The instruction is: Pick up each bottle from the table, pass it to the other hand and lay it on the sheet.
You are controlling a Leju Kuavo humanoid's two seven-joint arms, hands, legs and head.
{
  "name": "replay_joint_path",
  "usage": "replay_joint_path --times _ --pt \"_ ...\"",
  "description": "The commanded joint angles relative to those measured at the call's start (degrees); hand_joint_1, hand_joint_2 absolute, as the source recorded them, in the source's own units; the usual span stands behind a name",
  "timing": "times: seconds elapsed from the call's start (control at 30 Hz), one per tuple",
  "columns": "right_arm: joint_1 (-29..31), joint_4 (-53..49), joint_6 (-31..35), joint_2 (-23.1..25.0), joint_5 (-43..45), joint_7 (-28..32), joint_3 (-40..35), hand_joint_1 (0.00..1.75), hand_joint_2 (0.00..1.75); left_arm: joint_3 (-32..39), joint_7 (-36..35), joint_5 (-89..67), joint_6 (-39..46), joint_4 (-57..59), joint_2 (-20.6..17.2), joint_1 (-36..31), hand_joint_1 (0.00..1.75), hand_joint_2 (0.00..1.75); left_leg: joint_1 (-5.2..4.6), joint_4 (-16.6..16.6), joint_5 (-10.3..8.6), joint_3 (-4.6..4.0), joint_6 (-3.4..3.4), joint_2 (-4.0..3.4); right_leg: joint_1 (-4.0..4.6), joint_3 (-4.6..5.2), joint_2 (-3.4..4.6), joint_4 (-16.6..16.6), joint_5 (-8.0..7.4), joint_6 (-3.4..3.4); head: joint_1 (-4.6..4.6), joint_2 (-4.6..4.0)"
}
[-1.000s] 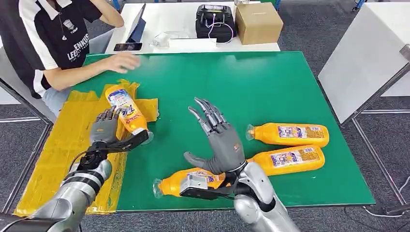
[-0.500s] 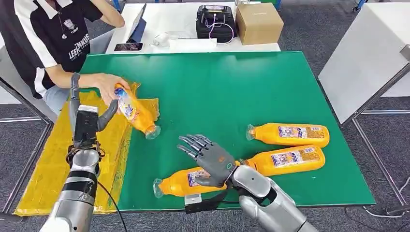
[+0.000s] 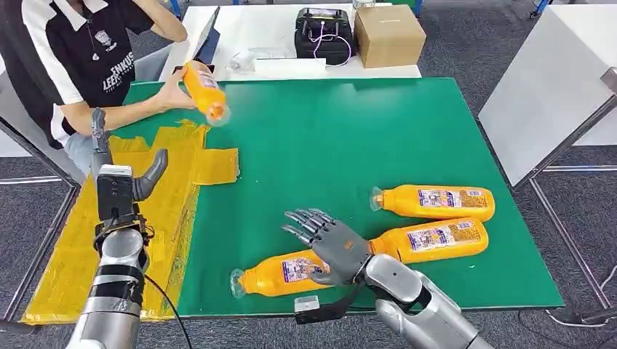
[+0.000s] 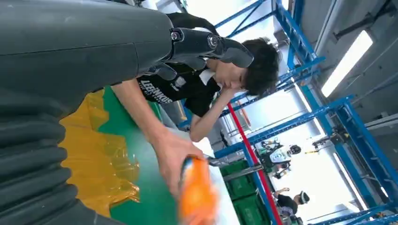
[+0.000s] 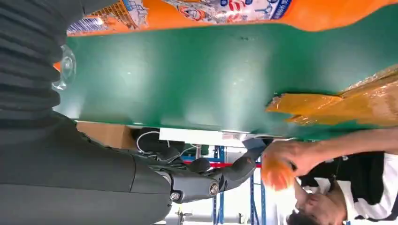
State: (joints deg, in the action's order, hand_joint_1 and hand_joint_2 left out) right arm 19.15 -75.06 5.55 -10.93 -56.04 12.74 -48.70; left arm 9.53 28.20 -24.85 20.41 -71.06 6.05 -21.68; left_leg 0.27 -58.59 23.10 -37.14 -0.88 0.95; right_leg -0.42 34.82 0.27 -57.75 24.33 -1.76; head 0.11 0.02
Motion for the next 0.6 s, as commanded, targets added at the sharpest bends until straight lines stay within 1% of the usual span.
replay_joint_path --times 0.03,0.07,0.1,0.13,0.17,0.2,0.23,0.3,0.33,0.37,0.4,0.43,0.53,0.57,0.6 --pt "0.5 0.9 -0.9 -2.7 0.2 0.3 -1.8 0.00 1.75 1.0 -0.2 -0.3 0.0 1.1 1.3 -1.0 0.00 1.75 0.02 0.0 0.05 0.19 0.00 0.01 0.04 -0.24 -0.08 0.1 0.05 0.00 0.00 0.00" --pt "0.4 0.8 -1.6 -2.8 1.4 1.0 -1.7 0.00 1.75 0.8 -0.3 0.0 -0.5 1.4 1.3 -1.2 0.00 1.75 0.05 0.0 0.10 0.34 0.01 0.00 0.08 -0.42 -0.11 0.1 0.09 0.01 0.00 0.00" --pt "0.4 0.6 -2.7 -3.1 3.2 2.4 -1.7 0.00 1.75 0.5 -0.3 0.7 -1.5 1.6 1.3 -1.3 0.00 1.75 0.03 0.0 0.06 0.23 0.01 0.01 0.05 -0.29 -0.09 0.1 0.06 0.01 0.00 0.00" --pt "0.5 0.3 -4.5 -3.6 6.7 5.1 -1.8 0.00 1.75 -0.2 -0.1 1.9 -3.0 1.9 1.5 -1.8 0.00 1.75 0.01 0.0 0.03 0.16 0.00 0.03 0.03 -0.20 -0.10 0.1 0.04 0.00 0.00 0.00" --pt "0.7 0.1 -5.1 -3.9 8.0 5.8 -1.7 0.00 1.75 -0.6 -0.2 1.8 -3.1 2.0 1.7 -2.1 0.00 1.75 0.03 0.0 0.04 0.22 0.00 0.08 0.05 -0.29 -0.16 0.1 0.07 0.01 0.00 0.00" --pt "0.0 -0.8 -5.6 -4.1 10.2 7.3 -1.0 0.00 1.75 -1.8 -0.3 1.8 -3.3 1.8 1.8 -2.3 0.00 1.75 0.00 0.0 0.00 0.11 -0.01 0.09 0.02 -0.15 -0.15 0.0 0.04 0.00 0.00 0.00" --pt "-1.2 -2.5 -6.0 -4.6 12.5 9.2 -0.2 0.00 1.75 -2.7 -0.4 1.9 -3.4 1.6 2.0 -2.5 0.00 1.75 0.04 0.0 0.05 0.24 0.00 0.11 0.06 -0.33 -0.20 0.1 0.09 0.00 0.00 0.00" --pt "-4.0 -6.1 -5.7 -5.1 14.3 11.0 1.5 0.00 1.75 -4.0 -0.5 2.0 -3.3 1.2 1.9 -2.5 0.00 1.75 0.08 0.0 0.11 0.36 0.00 0.22 0.11 -0.53 -0.35 0.1 0.16 0.01 -0.02 0.00" --pt "-4.7 -7.1 -5.7 -5.2 14.4 11.1 1.7 0.00 1.75 -4.2 -0.6 2.1 -3.2 1.2 1.9 -2.5 0.00 1.75 0.02 0.0 0.02 0.11 -0.01 0.22 0.03 -0.20 -0.27 0.0 0.09 -0.01 0.02 0.00" --pt "-5.2 -8.1 -5.7 -5.4 14.4 11.1 2.0 0.00 1.75 -4.3 -0.6 2.1 -3.1 1.2 1.8 -2.5 0.00 1.75 0.03 0.0 0.08 0.23 -0.01 0.24 0.04 -0.34 -0.32 0.1 0.16 0.00 0.00 0.00" --pt "-5.7 -8.7 -5.7 -5.3 14.3 11.1 2.4 0.00 1.75 -4.3 -0.7 2.2 -3.0 1.2 1.7 -2.5 0.00 1.75 0.00 0.0 0.04 0.10 0.00 0.12 0.02 -0.16 -0.17 0.0 0.08 0.00 0.02 0.00" --pt "-5.7 -8.7 -5.7 -5.3 14.3 11.1 2.4 0.00 1.75 -4.3 -0.7 2.2 -3.0 1.2 1.7 -2.5 0.00 1.75 0.03 0.0 0.11 0.24 0.01 0.09 0.05 -0.31 -0.17 0.1 0.14 0.01 0.00 0.00" --pt "-6.4 -9.3 -6.3 -5.2 15.2 11.6 3.2 0.00 1.75 -4.3 -0.7 2.3 -3.2 1.5 1.5 -2.4 0.00 1.75 0.00 0.0 0.07 0.13 0.01 0.06 0.02 -0.16 -0.11 0.0 0.06 0.00 0.00 0.00" --pt "-6.5 -9.2 -6.3 -5.3 15.2 11.7 3.3 0.00 1.75 -4.3 -0.7 2.3 -3.2 1.6 1.5 -2.4 0.00 1.75 0.04 0.0 0.13 0.28 0.02 0.05 0.06 -0.34 -0.14 0.1 0.11 0.02 -0.02 0.00" --pt "-6.5 -9.2 -6.3 -5.3 15.2 11.7 3.3 0.00 1.75 -4.3 -0.7 2.3 -3.2 1.6 1.5 -2.4 0.00 1.75 0.02 0.0 0.08 0.16 0.01 0.05 0.03 -0.19 -0.12 0.0 0.07 0.00 -0.02 0.00"
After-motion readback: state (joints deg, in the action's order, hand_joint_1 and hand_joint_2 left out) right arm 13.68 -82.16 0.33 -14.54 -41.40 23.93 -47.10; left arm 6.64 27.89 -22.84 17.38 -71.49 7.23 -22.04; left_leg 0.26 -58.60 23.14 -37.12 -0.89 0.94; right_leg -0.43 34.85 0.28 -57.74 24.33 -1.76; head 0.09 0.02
